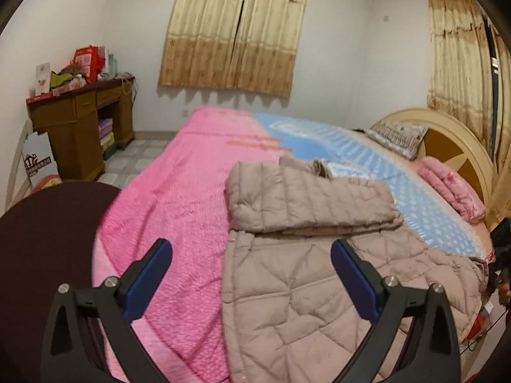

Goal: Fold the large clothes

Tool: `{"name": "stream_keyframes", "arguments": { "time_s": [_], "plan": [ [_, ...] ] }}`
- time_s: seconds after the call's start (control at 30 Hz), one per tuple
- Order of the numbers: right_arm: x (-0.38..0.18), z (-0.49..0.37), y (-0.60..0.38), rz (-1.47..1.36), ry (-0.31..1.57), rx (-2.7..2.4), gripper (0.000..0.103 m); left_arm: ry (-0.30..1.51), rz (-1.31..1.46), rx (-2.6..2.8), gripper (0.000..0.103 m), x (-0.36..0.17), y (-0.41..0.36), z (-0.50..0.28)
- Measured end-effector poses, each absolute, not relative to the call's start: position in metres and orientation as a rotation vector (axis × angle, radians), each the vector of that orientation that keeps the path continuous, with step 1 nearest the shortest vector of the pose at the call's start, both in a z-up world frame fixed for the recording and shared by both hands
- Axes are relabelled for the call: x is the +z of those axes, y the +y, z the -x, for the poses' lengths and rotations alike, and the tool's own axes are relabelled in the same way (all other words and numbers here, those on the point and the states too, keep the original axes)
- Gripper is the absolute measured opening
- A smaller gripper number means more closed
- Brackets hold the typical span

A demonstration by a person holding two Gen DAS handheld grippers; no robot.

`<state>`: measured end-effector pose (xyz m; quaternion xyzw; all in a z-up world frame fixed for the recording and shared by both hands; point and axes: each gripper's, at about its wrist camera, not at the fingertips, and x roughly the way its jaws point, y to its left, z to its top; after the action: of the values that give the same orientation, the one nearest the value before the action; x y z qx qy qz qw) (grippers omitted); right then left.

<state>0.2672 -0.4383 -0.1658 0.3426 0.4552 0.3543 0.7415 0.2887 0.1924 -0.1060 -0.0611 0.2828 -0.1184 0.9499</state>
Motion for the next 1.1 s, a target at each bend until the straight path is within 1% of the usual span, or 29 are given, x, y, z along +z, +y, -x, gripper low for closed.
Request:
{"name": "stream_keyframes", "arguments": {
  "time_s": [0.07,0.2,0.3,0.4,0.53,0.63,0.73,0.83,0.87,0.93,0.97,1.03,1.07,1.1],
  "plan": [
    [-0.155,-0.276,-0.444,-0.707,0.977,0.728,0.098,0.591,0.130,-0.249,0.101,-0.112,0.186,-0.293],
    [-0.124,-0.314,-0.453,-0.693,0.845,0.646,0.098,0.638,0.135,-0.248,0.101,-0.123,0.175,-0.313],
    [-0.118,-0.378,-0.431,-0.684,0.838,0.626,0.098,0.662,0.145,-0.251,0.101,-0.130,0.162,-0.331],
    [-0.124,-0.453,-0.382,-0.669,0.874,0.621,0.098,0.682,0.190,-0.233,0.101,-0.138,0.148,-0.352],
    [-0.133,-0.578,-0.275,-0.452,0.934,0.573,0.098,0.728,0.269,-0.247,0.101,-0.151,0.131,-0.382],
    [-0.151,-0.649,-0.227,-0.473,0.966,0.451,0.098,0.738,0.288,-0.246,0.101,-0.159,0.125,-0.392],
    [-0.175,-0.701,-0.192,-0.439,1.018,0.341,0.098,0.745,0.300,-0.233,0.101,-0.165,0.122,-0.398],
    [-0.203,-0.721,-0.175,-0.384,1.129,0.265,0.097,0.762,0.302,-0.222,0.101,-0.171,0.118,-0.408],
    [-0.211,-0.720,-0.175,-0.391,1.159,0.288,0.082,0.767,0.295,-0.222,0.101,-0.173,0.116,-0.411],
    [-0.212,-0.714,-0.181,-0.396,1.166,0.313,0.048,0.766,0.281,-0.228,0.101,-0.176,0.112,-0.415],
    [-0.203,-0.704,-0.187,-0.358,1.129,0.338,0.038,0.765,0.282,-0.233,0.101,-0.176,0.111,-0.416],
    [-0.189,-0.682,-0.196,-0.272,1.089,0.369,0.028,0.766,0.282,-0.248,0.101,-0.178,0.109,-0.419],
    [-0.186,-0.673,-0.200,-0.255,1.092,0.385,0.025,0.763,0.285,-0.249,0.101,-0.178,0.108,-0.420],
    [-0.187,-0.664,-0.206,-0.261,1.101,0.411,0.024,0.762,0.288,-0.246,0.101,-0.177,0.108,-0.421]
  ]
}}
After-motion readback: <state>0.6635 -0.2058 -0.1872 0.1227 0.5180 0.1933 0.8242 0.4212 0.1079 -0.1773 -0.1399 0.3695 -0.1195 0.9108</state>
